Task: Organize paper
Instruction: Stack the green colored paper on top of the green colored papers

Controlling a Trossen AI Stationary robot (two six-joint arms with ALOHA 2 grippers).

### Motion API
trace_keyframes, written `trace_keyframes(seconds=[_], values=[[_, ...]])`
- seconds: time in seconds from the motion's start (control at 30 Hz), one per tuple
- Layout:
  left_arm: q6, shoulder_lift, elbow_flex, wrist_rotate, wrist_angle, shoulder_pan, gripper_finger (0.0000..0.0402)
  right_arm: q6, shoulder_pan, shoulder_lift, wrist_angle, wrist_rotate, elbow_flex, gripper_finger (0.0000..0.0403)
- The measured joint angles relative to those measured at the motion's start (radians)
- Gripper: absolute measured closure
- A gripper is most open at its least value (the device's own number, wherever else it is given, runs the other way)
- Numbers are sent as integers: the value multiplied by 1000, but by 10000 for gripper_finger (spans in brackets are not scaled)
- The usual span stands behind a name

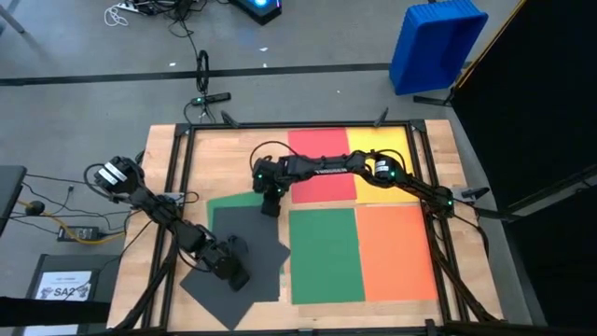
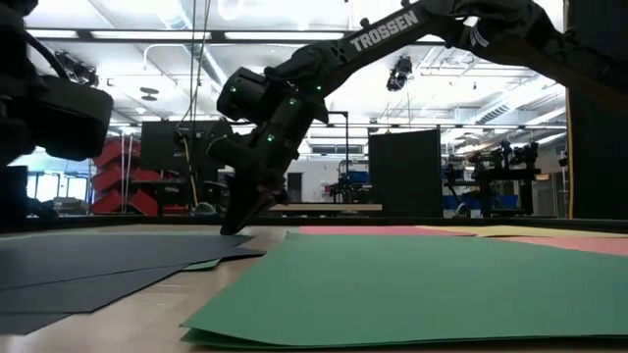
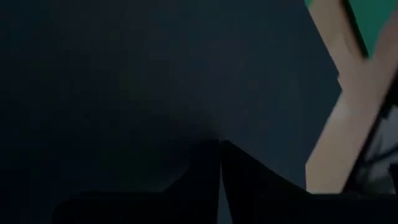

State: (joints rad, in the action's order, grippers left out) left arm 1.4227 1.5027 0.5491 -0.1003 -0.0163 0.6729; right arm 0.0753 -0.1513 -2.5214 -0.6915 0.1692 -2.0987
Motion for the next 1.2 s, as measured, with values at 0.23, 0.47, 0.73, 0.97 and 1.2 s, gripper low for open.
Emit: trace_keyframes(seconds=[0.23, 0.47, 0.73, 0.97, 1.2], values=[[98, -3, 4, -64, 92, -14, 402, 0, 0, 0, -7, -2, 0, 403], [122, -51, 25, -141, 155, -15, 402, 1, -5, 0, -9, 5, 1, 403], [98, -108, 248, -166, 634, -12, 402, 0, -12, 0, -9, 23, 2, 403], [95, -115, 321, -316, 960, -50, 402, 0, -13, 0, -8, 43, 2, 403], [-94, -160, 320, -356, 1119, -236, 402, -1, -10, 0, -8, 45, 2, 403]])
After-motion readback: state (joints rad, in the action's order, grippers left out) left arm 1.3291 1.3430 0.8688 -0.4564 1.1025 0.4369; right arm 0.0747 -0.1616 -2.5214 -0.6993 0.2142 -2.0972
